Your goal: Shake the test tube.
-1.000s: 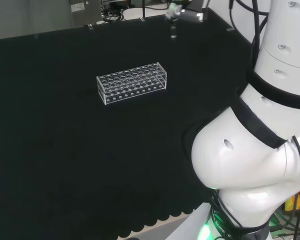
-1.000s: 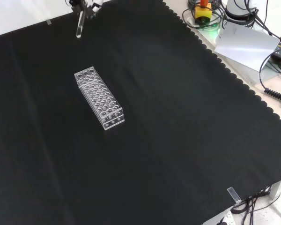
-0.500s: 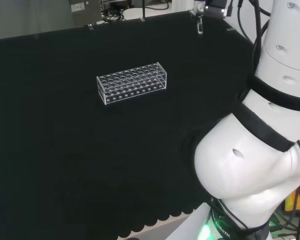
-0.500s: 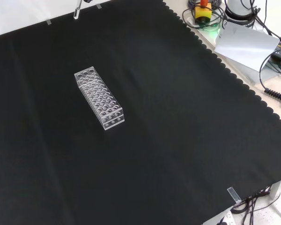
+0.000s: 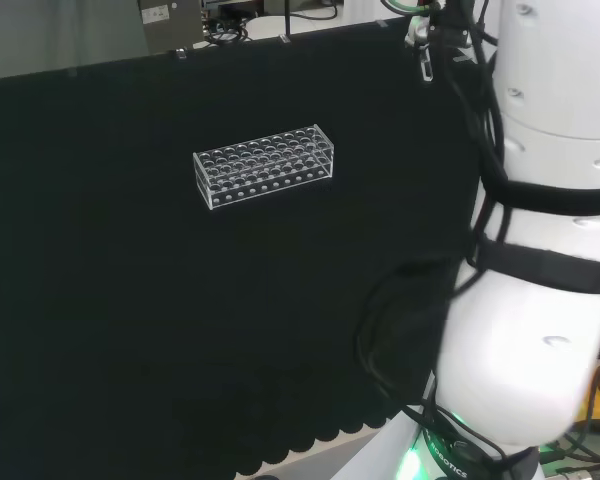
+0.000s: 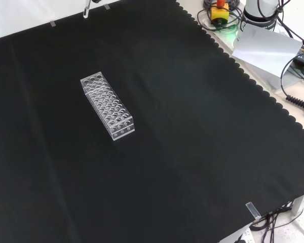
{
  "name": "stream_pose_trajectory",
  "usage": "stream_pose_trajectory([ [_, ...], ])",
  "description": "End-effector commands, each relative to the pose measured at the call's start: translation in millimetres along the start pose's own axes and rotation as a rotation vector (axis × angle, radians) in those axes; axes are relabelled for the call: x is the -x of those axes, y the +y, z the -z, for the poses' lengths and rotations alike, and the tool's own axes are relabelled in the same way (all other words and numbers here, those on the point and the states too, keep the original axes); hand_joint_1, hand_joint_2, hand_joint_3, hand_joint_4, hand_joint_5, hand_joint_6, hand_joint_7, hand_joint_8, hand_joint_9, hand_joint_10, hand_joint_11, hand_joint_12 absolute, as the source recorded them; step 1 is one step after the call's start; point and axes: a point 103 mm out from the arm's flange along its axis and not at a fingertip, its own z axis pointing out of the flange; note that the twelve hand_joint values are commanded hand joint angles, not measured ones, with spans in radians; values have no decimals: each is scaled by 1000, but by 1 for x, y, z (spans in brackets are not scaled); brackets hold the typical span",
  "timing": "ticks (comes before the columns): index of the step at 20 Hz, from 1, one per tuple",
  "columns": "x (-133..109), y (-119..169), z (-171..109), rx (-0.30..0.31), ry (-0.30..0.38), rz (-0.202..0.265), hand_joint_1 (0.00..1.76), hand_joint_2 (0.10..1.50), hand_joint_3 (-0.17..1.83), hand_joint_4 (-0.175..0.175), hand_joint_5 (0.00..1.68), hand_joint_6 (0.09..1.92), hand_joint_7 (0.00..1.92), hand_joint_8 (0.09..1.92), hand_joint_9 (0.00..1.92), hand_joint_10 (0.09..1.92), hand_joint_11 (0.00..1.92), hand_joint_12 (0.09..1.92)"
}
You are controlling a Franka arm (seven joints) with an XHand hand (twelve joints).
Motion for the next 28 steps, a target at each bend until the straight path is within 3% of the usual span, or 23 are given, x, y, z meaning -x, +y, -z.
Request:
stream_pose_trajectory([
  [1, -76, -21, 28, 70, -23, 151, 1431, 637, 600, -175, 1336, 481, 1422, 580, 1376, 326, 1183, 908],
  [10, -156, -47, 7, 10, 91, 290, 1431, 639, 598, -175, 1335, 482, 1422, 581, 1374, 329, 1181, 909],
  [20, -221, -79, -2, -54, 224, 406, 1431, 640, 597, -175, 1334, 483, 1422, 580, 1372, 333, 1180, 911],
  [24, -237, -89, -3, -67, 256, 443, 1431, 640, 596, -175, 1334, 483, 1422, 580, 1371, 334, 1179, 912],
  [28, -240, -90, -2, -68, 257, 446, 1431, 640, 596, -175, 1334, 483, 1422, 579, 1371, 336, 1178, 913],
])
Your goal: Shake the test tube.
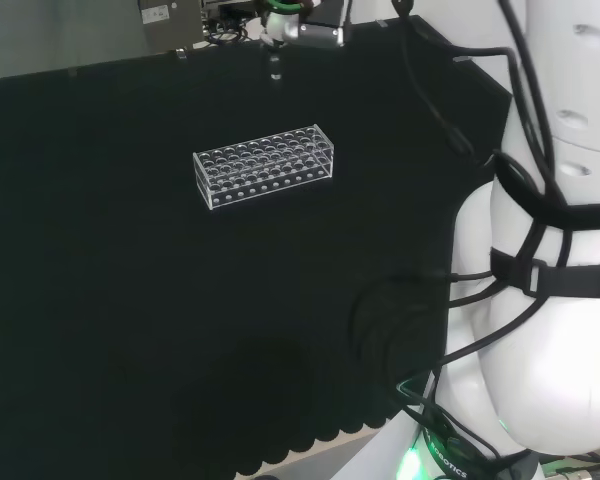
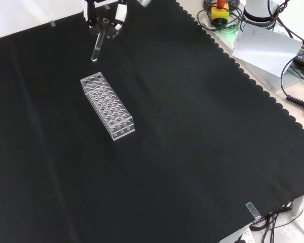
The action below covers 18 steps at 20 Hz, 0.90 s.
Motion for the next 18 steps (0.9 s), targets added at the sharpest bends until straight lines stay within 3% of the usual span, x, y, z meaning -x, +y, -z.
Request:
stream_pose_trajectory([
  [1, -32, -4, -3, -19, 124, 54, 1431, 640, 596, -175, 1334, 484, 1422, 579, 1370, 336, 1178, 913],
  [9, 18, -1, 4, -8, 65, -46, 1431, 640, 596, -175, 1334, 484, 1422, 579, 1369, 338, 1178, 915],
  [18, 120, -10, 26, 20, -8, -235, 1431, 640, 597, -175, 1333, 485, 1422, 579, 1368, 341, 1177, 916],
])
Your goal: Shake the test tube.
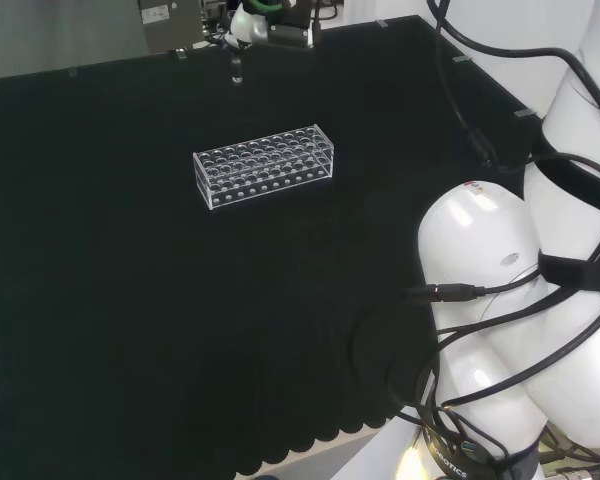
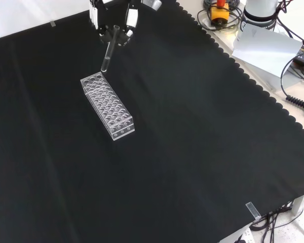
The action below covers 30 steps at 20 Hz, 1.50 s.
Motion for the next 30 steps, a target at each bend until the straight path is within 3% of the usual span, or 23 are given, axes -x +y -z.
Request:
stream_pose_trajectory([
  [1, 166, -14, 41, 56, -58, -325, 1431, 640, 597, -175, 1333, 485, 1422, 579, 1368, 341, 1177, 916],
  [10, 227, -33, 63, 88, -122, -475, 1431, 640, 597, -175, 1333, 486, 1422, 579, 1367, 343, 1176, 917],
  [13, 238, -35, 70, 98, -128, -490, 1431, 640, 597, -175, 1333, 486, 1422, 580, 1367, 343, 1176, 918],
  [15, 231, -33, 69, 103, -133, -488, 1431, 640, 597, -175, 1333, 486, 1422, 580, 1367, 344, 1176, 918],
  [19, 223, -28, 65, 93, -117, -443, 1431, 640, 597, -175, 1333, 486, 1422, 580, 1366, 344, 1176, 918],
  [22, 203, -20, 56, 84, -103, -397, 1431, 640, 597, -175, 1333, 487, 1422, 580, 1366, 344, 1176, 919],
  [30, 111, 8, 25, 45, -5, -234, 1431, 640, 597, -175, 1332, 487, 1422, 581, 1366, 345, 1176, 919],
])
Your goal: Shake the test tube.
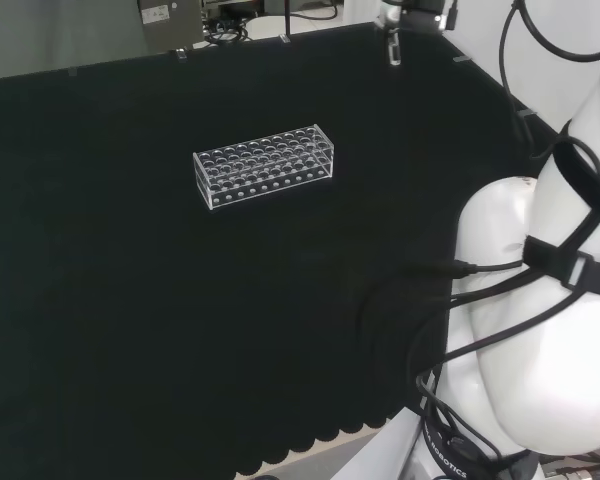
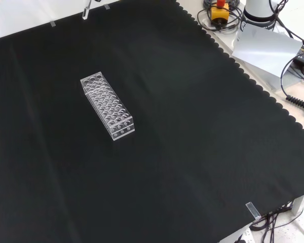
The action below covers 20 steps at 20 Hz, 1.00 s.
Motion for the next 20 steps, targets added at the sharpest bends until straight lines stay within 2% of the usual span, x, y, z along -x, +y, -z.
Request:
stream_pose_trajectory([
  [1, -100, -12, -27, -57, 102, 172, 1431, 640, 597, -175, 1332, 487, 1422, 581, 1366, 345, 1176, 919],
  [6, -161, -25, -32, -74, 148, 277, 1431, 640, 597, -175, 1332, 488, 1422, 581, 1366, 346, 1176, 920],
  [10, -189, -32, -31, -72, 154, 338, 1431, 640, 597, -175, 1332, 488, 1422, 581, 1365, 346, 1175, 920],
  [12, -189, -31, -30, -71, 153, 342, 1431, 640, 597, -175, 1332, 488, 1422, 581, 1365, 347, 1175, 921],
  [15, -176, -26, -28, -68, 133, 319, 1431, 640, 598, -175, 1332, 488, 1422, 581, 1365, 347, 1174, 921],
  [20, -133, -13, -25, -56, 82, 248, 1431, 640, 598, -175, 1332, 488, 1422, 581, 1364, 348, 1174, 921],
])
